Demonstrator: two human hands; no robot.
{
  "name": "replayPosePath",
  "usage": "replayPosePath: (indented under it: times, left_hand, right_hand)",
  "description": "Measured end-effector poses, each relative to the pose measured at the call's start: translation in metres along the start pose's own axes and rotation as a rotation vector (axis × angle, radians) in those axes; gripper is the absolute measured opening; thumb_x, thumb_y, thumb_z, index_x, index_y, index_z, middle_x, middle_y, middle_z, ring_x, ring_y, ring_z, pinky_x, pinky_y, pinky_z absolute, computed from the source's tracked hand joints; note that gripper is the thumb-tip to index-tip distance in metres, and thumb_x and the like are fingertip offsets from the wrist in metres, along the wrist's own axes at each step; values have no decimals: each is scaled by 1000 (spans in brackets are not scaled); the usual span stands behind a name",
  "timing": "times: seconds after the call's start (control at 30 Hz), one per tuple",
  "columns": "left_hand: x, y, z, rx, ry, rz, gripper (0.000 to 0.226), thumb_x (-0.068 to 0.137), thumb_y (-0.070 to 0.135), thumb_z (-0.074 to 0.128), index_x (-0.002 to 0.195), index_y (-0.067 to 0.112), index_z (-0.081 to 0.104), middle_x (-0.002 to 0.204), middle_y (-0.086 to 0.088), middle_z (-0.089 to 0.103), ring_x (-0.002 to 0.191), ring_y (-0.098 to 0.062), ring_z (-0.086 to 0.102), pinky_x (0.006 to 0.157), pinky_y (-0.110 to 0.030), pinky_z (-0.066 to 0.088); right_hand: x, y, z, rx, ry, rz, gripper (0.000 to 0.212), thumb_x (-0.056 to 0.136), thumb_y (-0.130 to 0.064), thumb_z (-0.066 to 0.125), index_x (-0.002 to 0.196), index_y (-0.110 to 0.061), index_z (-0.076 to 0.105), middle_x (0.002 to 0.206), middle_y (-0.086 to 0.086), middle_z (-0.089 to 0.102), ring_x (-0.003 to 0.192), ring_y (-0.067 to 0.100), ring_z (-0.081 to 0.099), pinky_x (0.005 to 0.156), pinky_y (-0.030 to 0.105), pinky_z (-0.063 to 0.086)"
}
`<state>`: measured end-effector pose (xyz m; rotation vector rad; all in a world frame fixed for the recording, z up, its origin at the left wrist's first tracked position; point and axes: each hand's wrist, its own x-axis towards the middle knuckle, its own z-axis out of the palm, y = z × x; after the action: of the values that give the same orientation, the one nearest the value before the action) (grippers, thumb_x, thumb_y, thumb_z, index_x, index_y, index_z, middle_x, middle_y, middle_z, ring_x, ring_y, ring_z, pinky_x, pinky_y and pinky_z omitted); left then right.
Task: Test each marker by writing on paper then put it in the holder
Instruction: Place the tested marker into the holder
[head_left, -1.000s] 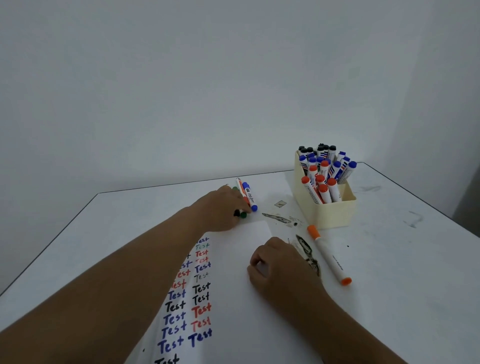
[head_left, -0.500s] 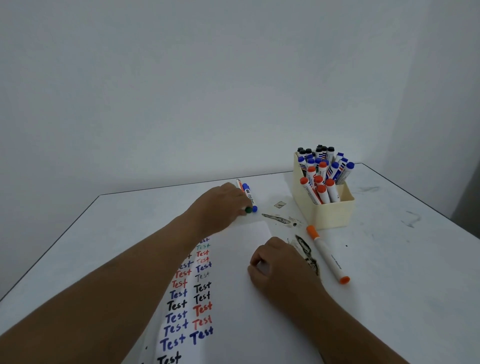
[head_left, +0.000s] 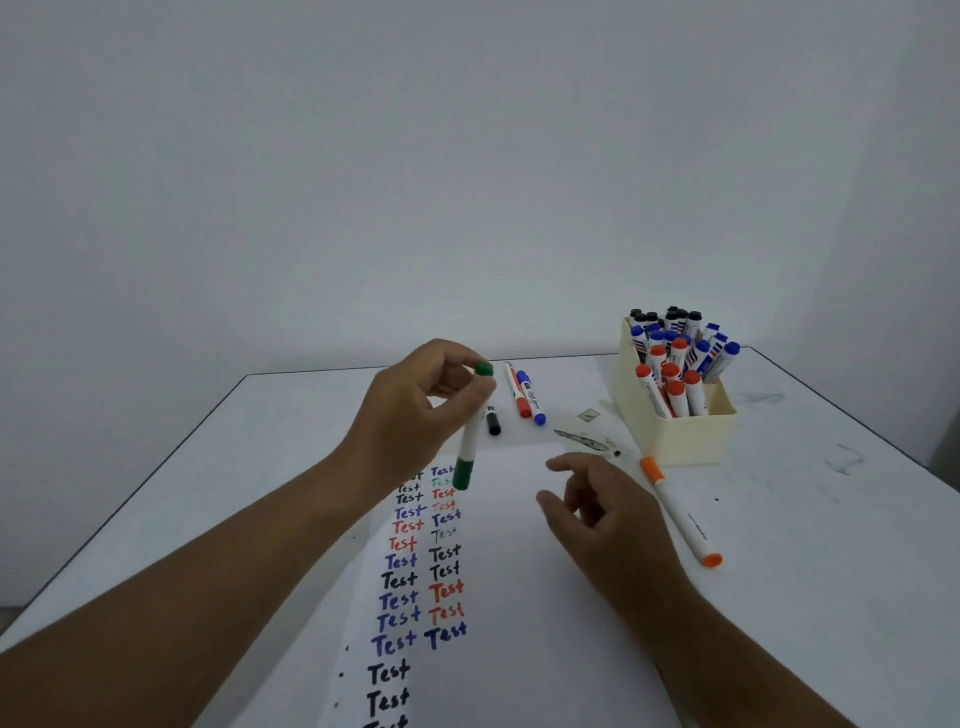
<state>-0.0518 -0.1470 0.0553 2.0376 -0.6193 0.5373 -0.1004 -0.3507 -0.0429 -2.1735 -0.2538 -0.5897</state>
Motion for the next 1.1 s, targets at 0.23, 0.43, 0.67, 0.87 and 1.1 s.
replayPosePath:
  times: [0.23,0.43,0.67,0.87,1.1]
  left_hand:
    - [-41,26,-5,-2,-68,85,11,85,49,64,96,49,61,97,31,67,95,2,65,82,-8,47]
    - [-68,16,-13,29,-227,-5,54,88,56,63,139,44,48,134,31,50,119,4,53,93,-15,48]
    - [-94,0,-7,252,-399,-22,27,104,41,39,116,26,59,93,11,60,87,-8,53,74,-22,42]
    - [-99,-2,-10,348,-412,40,27,100,51,26,102,33,45,73,17,50,70,-3,51,61,-12,35]
    - [-102,-15,-17,341,-223,125,34,101,56,36,110,31,57,63,19,52,60,-5,56,53,-12,38]
  right_hand:
    - [-1,-59,10,74,-175,-11,32,82,-52,69,107,-36,57,69,-14,60,60,2,56,57,12,48]
    - [-9,-78,3,559,-95,167,8,91,-22,71,92,-14,70,72,5,71,65,20,69,60,27,59]
    - [-22,-81,3,674,-131,284,11,87,-14,76,89,-25,75,62,-10,68,55,1,61,53,12,46]
    - [-28,-86,8,684,-88,343,17,84,-22,78,75,-36,79,59,-7,64,54,5,53,55,18,47]
    - [-30,-97,15,752,-69,386,5,83,-24,78,85,-29,80,59,-6,62,56,8,51,58,20,46]
